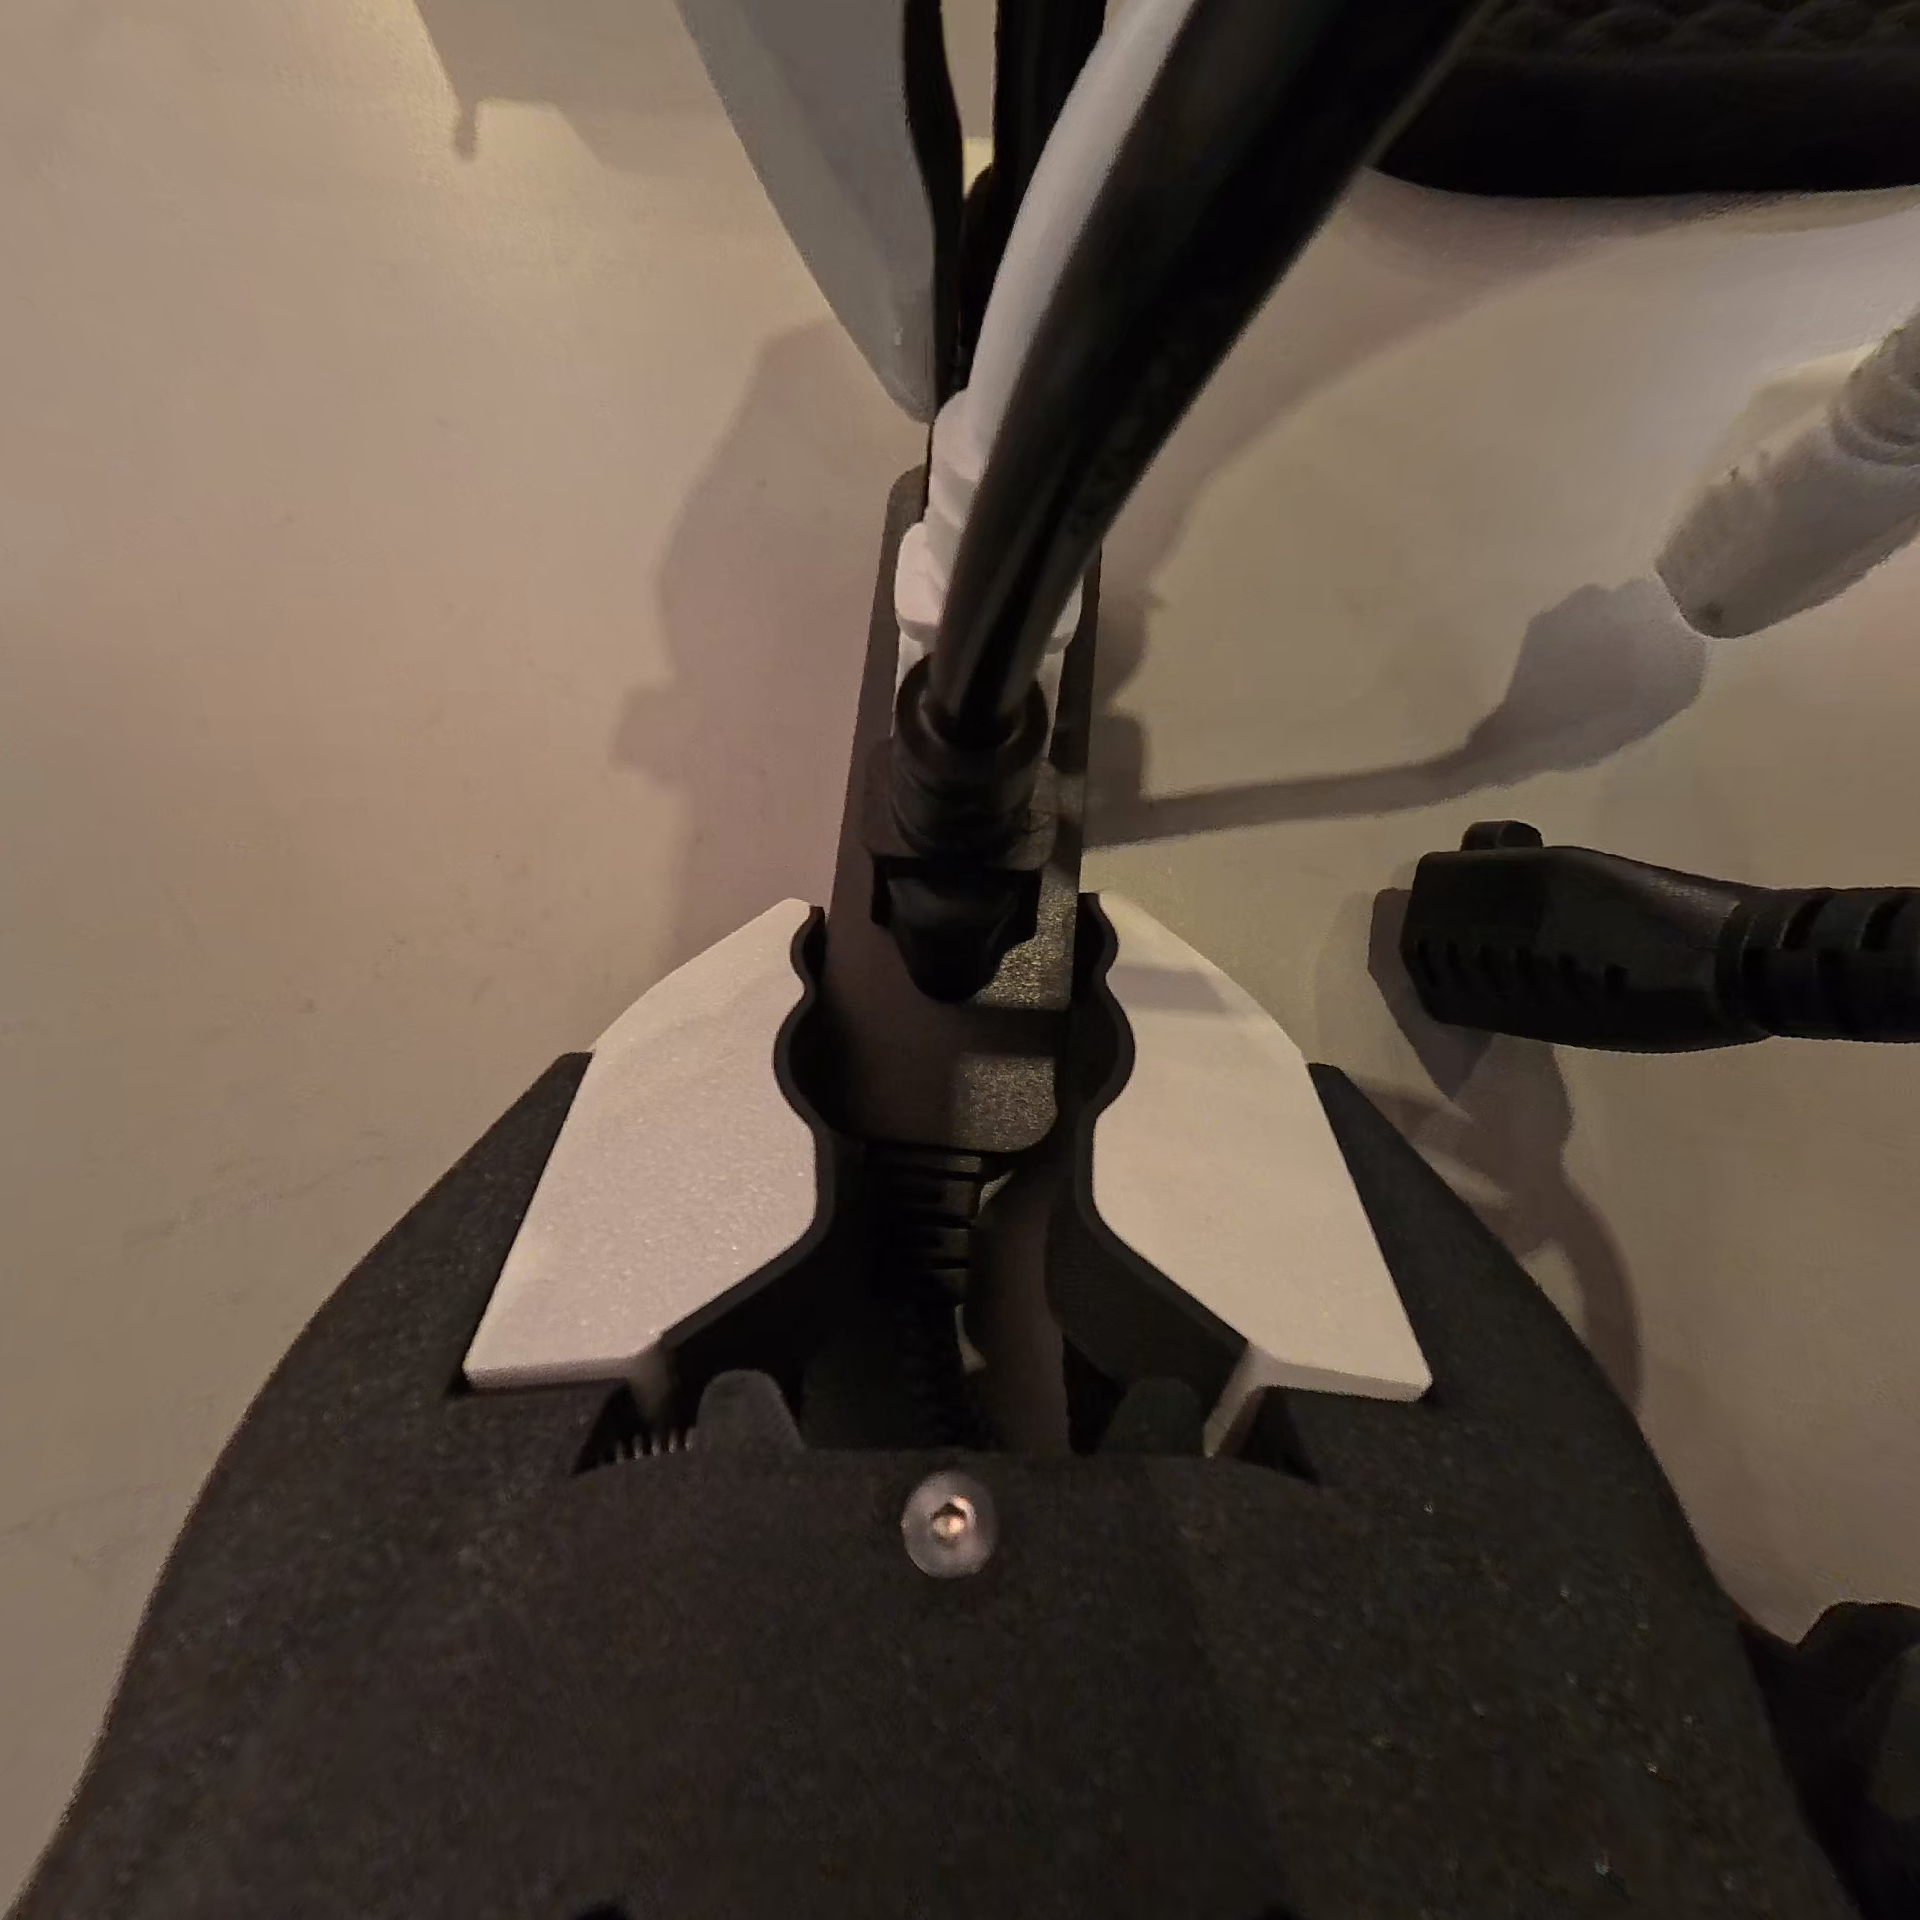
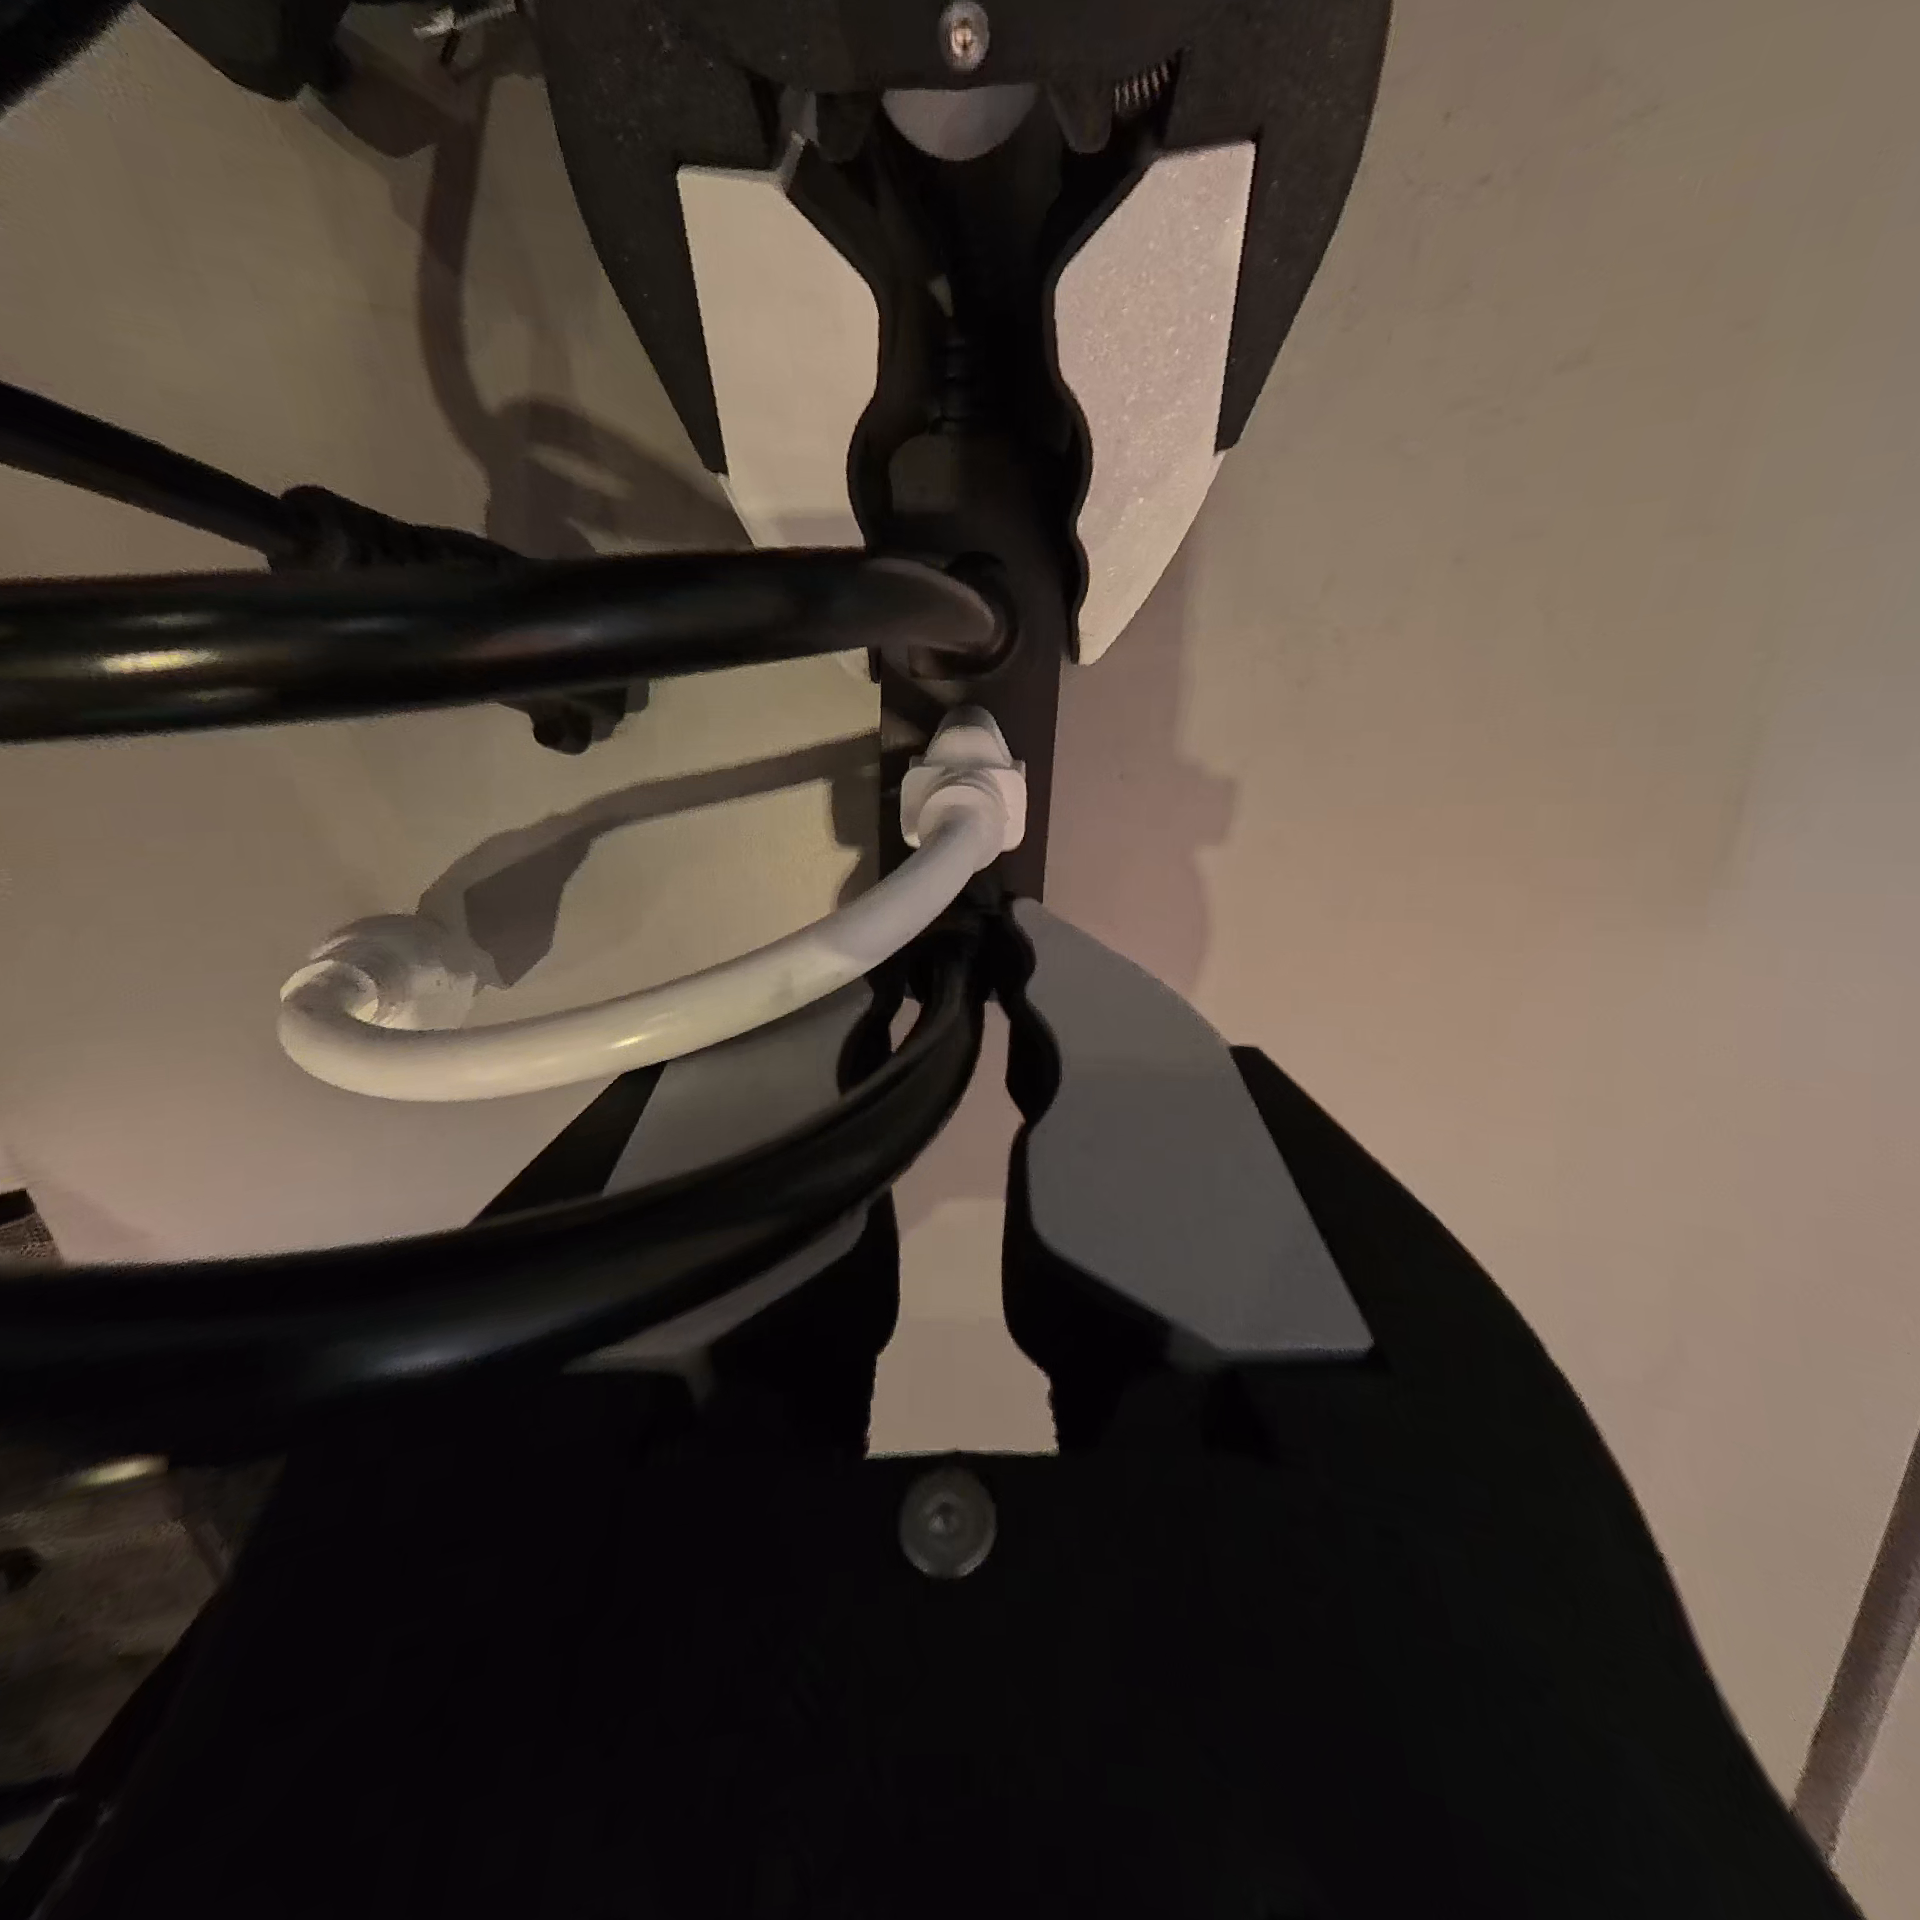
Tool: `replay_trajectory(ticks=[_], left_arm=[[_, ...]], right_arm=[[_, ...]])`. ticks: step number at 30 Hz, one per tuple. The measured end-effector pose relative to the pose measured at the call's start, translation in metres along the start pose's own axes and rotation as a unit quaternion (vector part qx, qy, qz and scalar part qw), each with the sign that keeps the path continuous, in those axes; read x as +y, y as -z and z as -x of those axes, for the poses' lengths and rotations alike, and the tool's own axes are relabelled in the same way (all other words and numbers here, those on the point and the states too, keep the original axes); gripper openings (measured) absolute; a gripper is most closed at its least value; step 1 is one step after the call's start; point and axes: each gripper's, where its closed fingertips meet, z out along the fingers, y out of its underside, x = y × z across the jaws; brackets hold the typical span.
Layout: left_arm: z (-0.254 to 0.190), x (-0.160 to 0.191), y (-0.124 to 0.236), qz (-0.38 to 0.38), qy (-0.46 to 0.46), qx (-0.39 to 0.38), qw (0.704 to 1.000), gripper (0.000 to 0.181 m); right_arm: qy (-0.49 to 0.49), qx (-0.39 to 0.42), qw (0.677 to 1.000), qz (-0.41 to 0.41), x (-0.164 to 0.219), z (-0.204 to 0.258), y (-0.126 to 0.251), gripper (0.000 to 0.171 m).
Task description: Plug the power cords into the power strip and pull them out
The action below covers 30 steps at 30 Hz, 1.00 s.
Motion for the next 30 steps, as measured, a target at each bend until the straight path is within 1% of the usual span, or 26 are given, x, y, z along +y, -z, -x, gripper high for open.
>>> replay_trajectory(ticks=[6, 15, 20, 30], left_arm=[[0.0002, -0.0002, 0.0000, -0.001, -0.001, 0.001, 1.000, 0.045], [0.0001, -0.0002, 0.0001, -0.001, 0.003, -0.003, 1.000, 0.045], [0.0003, -0.0002, -0.0002, 0.000, 0.000, 0.000, 1.000, 0.045], [0.0006, -0.0003, -0.0009, 0.002, 0.003, -0.002, 1.000, 0.045]], right_arm=[[0.016, 0.003, 0.999, 0.038, 0.0021, 0.0003, -0.0006, 0.017], [0.022, -0.002, 0.999, 0.045, 0.0029, 0.0009, -0.0007, 0.017], [0.055, -0.017, 0.996, 0.069, 0.0045, 0.0002, -0.0005, 0.018], [0.040, -0.013, 0.993, 0.110, 0.0042, 0.0002, -0.0016, 0.017]])
